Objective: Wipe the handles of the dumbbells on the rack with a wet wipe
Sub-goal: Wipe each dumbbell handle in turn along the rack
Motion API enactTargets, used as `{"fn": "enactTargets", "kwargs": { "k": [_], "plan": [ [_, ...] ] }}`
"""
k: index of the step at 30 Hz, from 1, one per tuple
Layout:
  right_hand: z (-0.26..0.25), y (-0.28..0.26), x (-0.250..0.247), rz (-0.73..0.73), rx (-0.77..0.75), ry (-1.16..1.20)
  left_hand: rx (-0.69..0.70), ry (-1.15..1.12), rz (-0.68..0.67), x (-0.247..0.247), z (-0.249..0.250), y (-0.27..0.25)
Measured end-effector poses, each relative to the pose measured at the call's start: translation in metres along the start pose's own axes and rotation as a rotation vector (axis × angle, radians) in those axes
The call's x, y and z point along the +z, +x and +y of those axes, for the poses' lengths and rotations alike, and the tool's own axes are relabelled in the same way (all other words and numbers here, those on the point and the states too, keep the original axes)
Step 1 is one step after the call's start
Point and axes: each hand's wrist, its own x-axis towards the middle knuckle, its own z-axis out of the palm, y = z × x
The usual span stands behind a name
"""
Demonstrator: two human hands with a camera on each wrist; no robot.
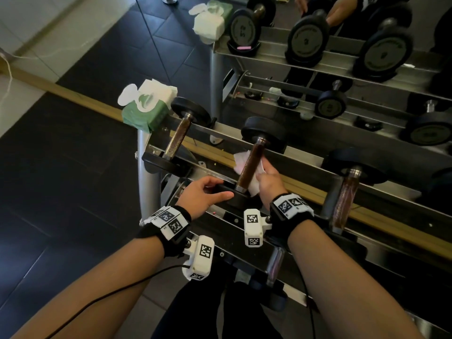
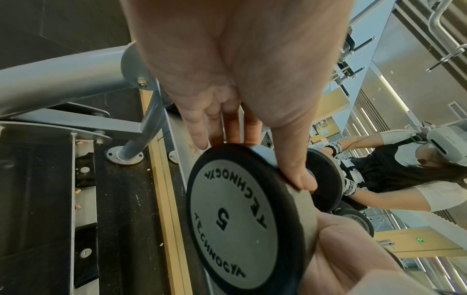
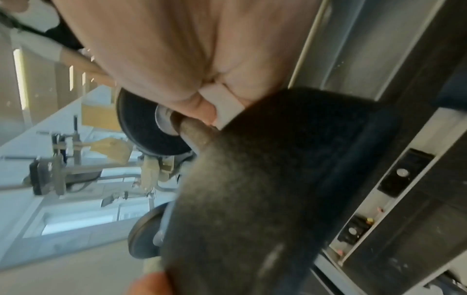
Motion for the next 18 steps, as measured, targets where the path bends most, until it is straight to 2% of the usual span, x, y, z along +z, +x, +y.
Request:
{"fn": "enactTargets", "kwargs": {
  "k": [7,13,18],
  "plan": [
    [0.008,-0.027,-0.023,-0.092,-0.007,-0.062,-0.015,-0.042,-0.023,-0.001,0.002,0.0],
    [-0.015,-0.02,-0.007,0.027,0.143,0.1,-0.032,-0.016,-0.052,-0.004,0.006,0.0],
    [-0.016,-0.021,-0.005,-0.083,0.145,0.119,-0.024,0.006,-0.019,0.0,0.001,-0.001]
  ]
}}
